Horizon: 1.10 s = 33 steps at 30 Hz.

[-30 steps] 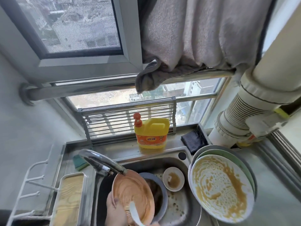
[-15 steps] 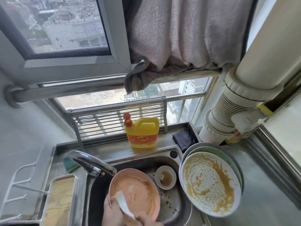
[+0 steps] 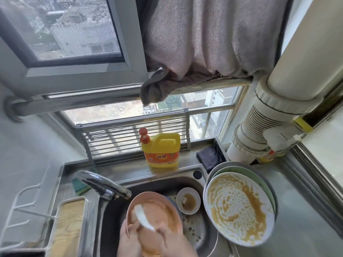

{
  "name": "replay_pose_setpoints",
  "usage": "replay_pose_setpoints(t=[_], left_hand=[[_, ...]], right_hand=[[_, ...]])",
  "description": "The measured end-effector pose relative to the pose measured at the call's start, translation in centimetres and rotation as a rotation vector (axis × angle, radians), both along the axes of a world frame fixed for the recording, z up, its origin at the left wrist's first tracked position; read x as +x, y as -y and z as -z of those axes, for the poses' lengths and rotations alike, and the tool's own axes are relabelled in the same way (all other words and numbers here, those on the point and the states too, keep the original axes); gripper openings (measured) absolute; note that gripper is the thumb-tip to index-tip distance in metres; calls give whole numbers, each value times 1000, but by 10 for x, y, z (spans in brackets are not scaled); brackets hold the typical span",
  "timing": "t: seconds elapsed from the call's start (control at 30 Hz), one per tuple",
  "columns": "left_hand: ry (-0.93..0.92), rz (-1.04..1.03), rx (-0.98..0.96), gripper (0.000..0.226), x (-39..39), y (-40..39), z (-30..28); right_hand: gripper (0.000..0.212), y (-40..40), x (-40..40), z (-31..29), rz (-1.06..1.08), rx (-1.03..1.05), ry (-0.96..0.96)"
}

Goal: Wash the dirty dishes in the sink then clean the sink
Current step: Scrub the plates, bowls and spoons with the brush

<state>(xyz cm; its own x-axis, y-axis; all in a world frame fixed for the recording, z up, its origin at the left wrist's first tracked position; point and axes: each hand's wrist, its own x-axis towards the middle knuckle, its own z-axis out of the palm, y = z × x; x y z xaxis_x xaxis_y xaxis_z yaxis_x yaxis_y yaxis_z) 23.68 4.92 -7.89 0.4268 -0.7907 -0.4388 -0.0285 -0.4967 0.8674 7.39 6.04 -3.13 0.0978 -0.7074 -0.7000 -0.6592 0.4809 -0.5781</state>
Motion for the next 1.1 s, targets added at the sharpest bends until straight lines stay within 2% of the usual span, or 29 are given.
replay_pose_setpoints(t=[0.03,0.1,0.23,0.33,0.43,0.5,0.57,0.67,0.73,0.8,0.87,0.97,1.03,1.1], left_hand=[[-20,28,32,23,-4,-1,-6],[-85,-1,124,25,-4,3,-18],[-247,-112,238,27,8,15,-36],[-190,-122,248,27,4,10,-35],[-153,-31,218,28,-10,-10,-28],[-158,-11,211,31,-11,-11,-28],[-195,-32,229,31,-2,-4,-32],[-206,-91,241,30,16,11,-34],[-126,-86,230,30,21,12,-33],[-28,-31,193,31,22,9,-32],[30,66,147,33,24,4,-30],[-25,185,135,33,22,-3,-26],[-54,216,145,31,15,-4,-26],[-52,188,160,30,12,0,-24]], right_hand=[[45,2,-5,-2,32,-98,-18],[34,1,-24,-1,59,-134,-105],[23,-49,-32,-3,17,-22,-72],[29,-62,6,-19,-58,-94,43],[37,-20,10,-15,-33,-166,-25],[33,-1,-17,-4,-1,-141,-142],[23,-13,-45,7,6,-94,-179],[14,-55,-46,18,-2,-52,-101],[18,-70,-31,20,-18,-31,-20],[19,-67,-25,22,-10,-18,0],[19,-49,-31,24,21,-25,-61],[24,-8,-31,14,56,-83,-152],[25,14,-12,1,59,-152,-107],[24,19,15,-11,49,-187,21]])
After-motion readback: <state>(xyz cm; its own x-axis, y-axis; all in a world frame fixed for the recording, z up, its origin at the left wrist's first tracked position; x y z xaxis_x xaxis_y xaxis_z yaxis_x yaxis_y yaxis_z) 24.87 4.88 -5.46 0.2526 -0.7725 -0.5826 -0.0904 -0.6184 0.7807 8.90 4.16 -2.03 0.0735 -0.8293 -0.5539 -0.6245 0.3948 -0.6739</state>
